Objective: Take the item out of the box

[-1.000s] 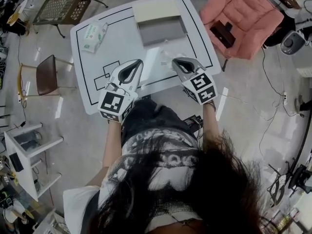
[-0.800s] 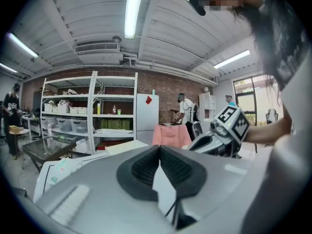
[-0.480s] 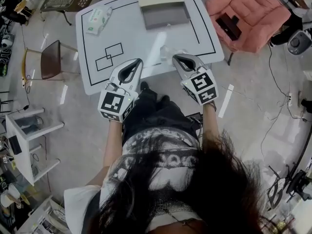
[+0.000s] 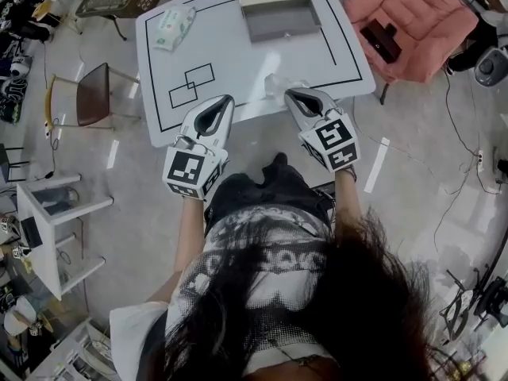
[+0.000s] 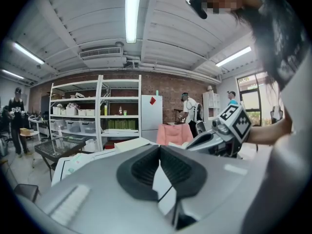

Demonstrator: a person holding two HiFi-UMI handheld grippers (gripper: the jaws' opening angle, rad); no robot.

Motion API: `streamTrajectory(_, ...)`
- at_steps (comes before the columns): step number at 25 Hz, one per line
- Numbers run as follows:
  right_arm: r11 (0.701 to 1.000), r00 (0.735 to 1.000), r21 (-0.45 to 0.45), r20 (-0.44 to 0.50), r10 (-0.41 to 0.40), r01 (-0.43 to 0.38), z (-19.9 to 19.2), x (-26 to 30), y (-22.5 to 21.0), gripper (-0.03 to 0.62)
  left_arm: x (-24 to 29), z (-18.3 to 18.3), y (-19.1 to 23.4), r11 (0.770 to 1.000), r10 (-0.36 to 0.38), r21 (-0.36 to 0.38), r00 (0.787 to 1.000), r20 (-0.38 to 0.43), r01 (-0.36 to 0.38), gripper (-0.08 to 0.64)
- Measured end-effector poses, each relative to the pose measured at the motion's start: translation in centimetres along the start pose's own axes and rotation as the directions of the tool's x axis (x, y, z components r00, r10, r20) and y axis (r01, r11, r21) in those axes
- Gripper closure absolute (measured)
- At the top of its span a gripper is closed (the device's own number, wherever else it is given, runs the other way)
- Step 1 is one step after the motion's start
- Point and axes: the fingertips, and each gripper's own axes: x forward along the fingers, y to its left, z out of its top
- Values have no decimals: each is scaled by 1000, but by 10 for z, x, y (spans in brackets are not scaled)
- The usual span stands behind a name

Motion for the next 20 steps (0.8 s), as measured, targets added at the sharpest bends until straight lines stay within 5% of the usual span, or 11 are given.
streamTrajectory(20,999,999,42,37,-35,34,24,15,127,581,-125,-37,44,999,-36,-9,999,19,36,560)
